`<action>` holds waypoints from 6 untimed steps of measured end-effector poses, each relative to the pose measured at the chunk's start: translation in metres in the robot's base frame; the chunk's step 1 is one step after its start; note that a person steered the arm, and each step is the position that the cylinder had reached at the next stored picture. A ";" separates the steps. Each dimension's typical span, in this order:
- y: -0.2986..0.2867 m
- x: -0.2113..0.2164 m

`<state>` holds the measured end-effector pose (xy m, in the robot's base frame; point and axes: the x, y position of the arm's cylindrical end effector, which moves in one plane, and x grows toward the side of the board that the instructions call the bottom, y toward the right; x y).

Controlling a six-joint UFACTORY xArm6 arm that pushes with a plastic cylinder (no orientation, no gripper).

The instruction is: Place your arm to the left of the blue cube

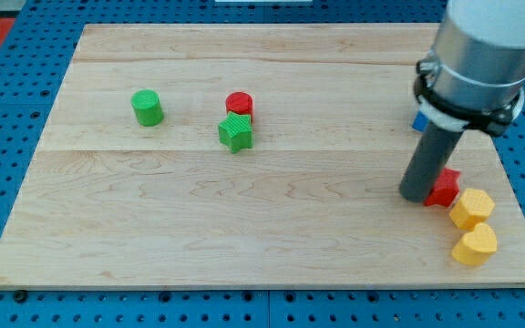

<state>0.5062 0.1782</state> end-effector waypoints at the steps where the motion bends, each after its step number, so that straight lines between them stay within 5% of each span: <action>1: 0.001 -0.023; 3: -0.001 -0.058; 4: -0.037 -0.041; 6: -0.046 0.089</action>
<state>0.5953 0.1326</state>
